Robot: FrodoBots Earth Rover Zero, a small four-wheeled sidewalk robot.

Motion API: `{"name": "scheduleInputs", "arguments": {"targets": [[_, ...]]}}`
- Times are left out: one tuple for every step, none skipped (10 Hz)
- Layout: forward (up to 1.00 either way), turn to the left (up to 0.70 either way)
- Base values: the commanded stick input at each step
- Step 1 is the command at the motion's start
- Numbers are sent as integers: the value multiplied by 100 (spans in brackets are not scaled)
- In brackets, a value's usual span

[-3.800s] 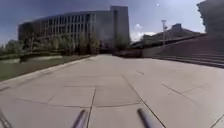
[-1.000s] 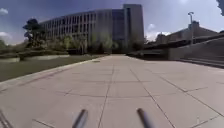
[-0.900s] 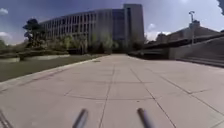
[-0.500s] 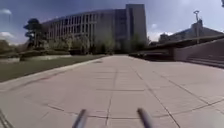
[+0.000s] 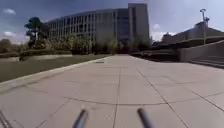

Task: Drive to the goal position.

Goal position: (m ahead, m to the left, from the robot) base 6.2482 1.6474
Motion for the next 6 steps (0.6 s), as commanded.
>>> {"name": "scheduleInputs", "arguments": {"targets": [[100,0],[100,0],[100,0],[100,0],[100,0],[100,0]]}}
